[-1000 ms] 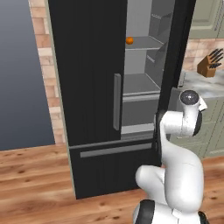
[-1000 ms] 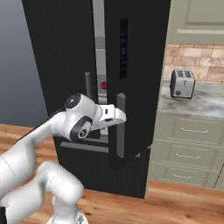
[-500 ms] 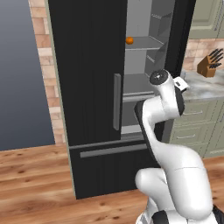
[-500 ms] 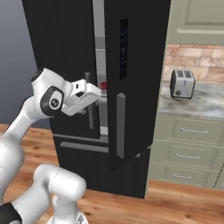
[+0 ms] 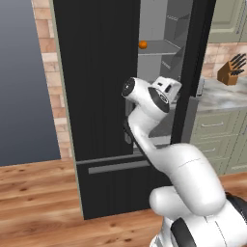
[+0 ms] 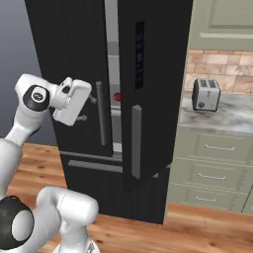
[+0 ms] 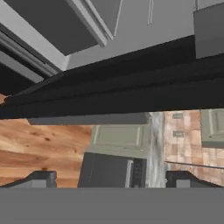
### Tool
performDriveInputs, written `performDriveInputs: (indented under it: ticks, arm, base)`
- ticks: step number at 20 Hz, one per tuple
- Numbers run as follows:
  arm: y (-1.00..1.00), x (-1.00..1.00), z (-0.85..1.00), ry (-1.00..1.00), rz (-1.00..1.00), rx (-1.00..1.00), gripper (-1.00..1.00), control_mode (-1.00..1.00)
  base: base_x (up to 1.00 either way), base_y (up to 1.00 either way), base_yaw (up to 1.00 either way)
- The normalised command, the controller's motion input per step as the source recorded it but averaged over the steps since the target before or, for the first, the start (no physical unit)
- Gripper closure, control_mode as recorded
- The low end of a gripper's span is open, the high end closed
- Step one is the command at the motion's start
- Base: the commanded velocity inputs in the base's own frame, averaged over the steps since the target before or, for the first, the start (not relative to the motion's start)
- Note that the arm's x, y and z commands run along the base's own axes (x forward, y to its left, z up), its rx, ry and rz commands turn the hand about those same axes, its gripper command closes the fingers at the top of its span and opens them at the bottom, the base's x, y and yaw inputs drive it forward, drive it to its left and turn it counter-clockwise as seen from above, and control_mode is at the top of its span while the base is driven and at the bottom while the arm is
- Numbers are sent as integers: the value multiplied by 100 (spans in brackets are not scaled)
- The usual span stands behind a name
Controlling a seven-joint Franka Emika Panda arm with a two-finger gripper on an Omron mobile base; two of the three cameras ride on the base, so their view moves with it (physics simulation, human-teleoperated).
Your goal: Retrieve the tangerine and pear from the fridge and place them into the bowl on the dining table.
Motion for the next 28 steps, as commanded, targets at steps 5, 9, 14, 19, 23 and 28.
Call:
performDriveInputs:
  ticks: [5, 9, 14, 19, 23, 28]
  arm:
    - [-14, 48, 6, 14, 0, -17, -100, -100]
    - [-45, 41, -1, 0, 7, 0, -100, -100]
    - [-7, 54, -30, 0, 12, 0, -100, -100]
    - [0, 68, -39, 0, 13, 0, -100, -100]
    - [-30, 29, -22, 0, 1, -1, -100, -100]
    - [-23, 51, -32, 0, 0, -3, -100, -100]
  base:
    - [0, 0, 0]
    - [0, 0, 0]
    - [0, 0, 0]
    - [0, 0, 0]
    - [0, 0, 0]
    - [0, 0, 0]
